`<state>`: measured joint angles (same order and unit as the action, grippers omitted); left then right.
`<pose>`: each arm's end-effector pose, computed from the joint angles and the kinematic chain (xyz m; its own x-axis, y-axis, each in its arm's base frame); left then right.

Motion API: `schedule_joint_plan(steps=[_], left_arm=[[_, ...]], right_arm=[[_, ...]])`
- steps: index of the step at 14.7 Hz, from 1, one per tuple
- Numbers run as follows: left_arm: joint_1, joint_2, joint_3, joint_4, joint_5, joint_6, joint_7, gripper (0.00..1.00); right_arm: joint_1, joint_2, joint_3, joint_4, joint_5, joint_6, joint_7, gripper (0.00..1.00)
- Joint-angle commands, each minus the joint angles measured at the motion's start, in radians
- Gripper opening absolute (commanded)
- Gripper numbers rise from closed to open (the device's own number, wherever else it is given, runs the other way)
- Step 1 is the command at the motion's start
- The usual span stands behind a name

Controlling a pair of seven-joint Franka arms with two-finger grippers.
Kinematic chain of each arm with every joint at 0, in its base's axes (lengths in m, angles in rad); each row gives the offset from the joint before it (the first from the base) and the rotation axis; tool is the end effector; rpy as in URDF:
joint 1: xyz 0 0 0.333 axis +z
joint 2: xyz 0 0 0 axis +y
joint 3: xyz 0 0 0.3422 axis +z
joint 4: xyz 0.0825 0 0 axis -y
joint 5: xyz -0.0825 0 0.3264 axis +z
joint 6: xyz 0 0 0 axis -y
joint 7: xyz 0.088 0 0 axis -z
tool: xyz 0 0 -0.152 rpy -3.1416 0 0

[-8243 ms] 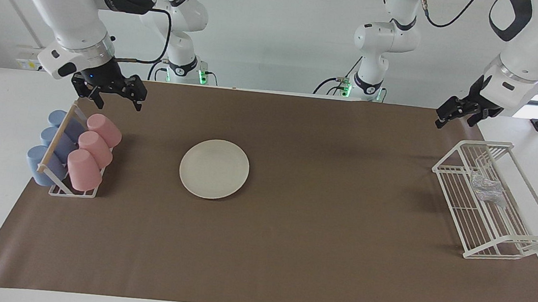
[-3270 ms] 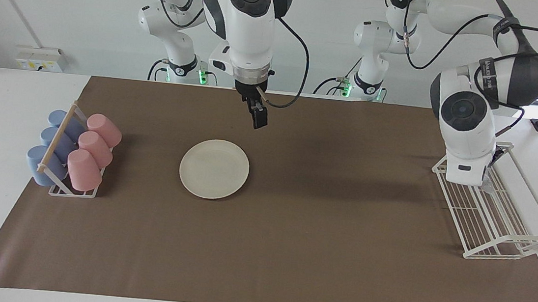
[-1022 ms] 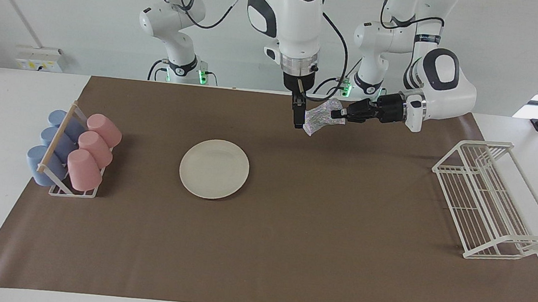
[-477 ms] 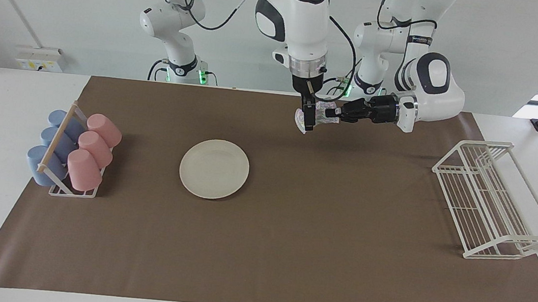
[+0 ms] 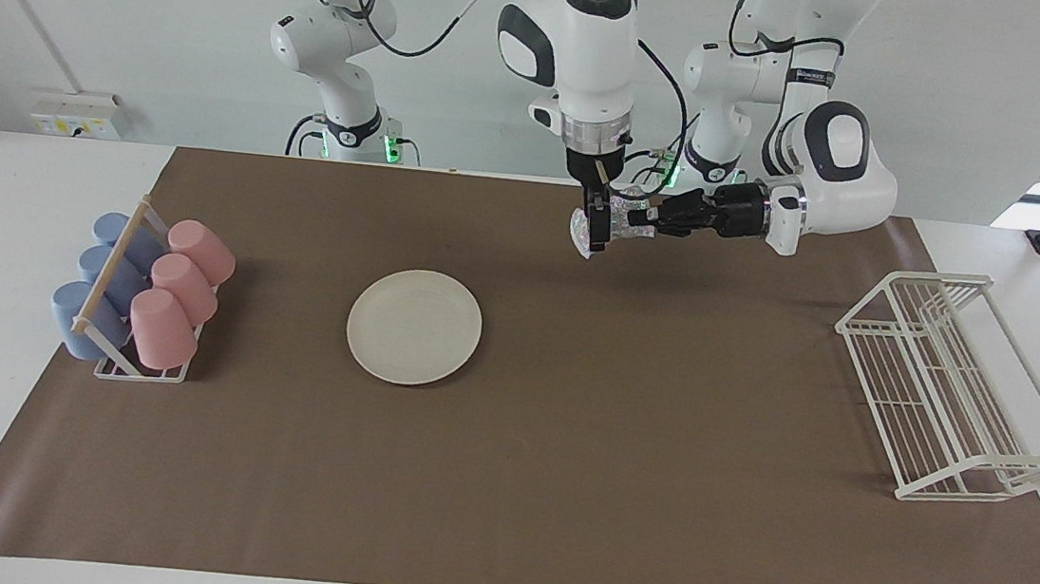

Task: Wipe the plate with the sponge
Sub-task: 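Grasp the scrubber with the right gripper while the left gripper releases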

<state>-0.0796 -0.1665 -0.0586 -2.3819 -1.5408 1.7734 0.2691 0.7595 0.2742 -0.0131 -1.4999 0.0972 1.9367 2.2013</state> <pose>0.4040 -0.1897 0.4792 0.9352 0.0618 -0.3488 0.3541 -0.1412 0.9245 0.4472 0.4295 0.5197 0.0943 -0.9812 -0.1685 -0.9937 -0.0825 -0.0756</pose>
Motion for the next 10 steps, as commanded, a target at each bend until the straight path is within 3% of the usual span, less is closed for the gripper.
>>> schedule_joint_plan(steps=[1,7,8,9,10], left_arm=[[-0.012,-0.037,0.016,-0.040,-0.024,-0.002,0.018,0.00],[-0.014,-0.041,0.016,-0.046,-0.022,0.000,0.021,0.00],[-0.016,-0.041,0.016,-0.046,-0.022,0.001,0.021,0.14],[-0.017,-0.041,0.016,-0.046,-0.022,0.001,0.021,0.78],[-0.017,-0.041,0.016,-0.046,-0.021,0.001,0.019,0.93]], right_arm=[[0.000,-0.029,-0.001,-0.043,0.004,0.041,-0.026,0.00],[-0.002,-0.041,-0.001,-0.075,0.003,0.033,-0.084,0.00],[-0.003,-0.058,-0.002,-0.097,0.003,0.030,-0.100,0.00],[-0.005,-0.070,-0.002,-0.103,-0.002,0.021,-0.107,0.00],[-0.015,-0.085,-0.002,-0.108,-0.004,0.002,-0.114,0.00]])
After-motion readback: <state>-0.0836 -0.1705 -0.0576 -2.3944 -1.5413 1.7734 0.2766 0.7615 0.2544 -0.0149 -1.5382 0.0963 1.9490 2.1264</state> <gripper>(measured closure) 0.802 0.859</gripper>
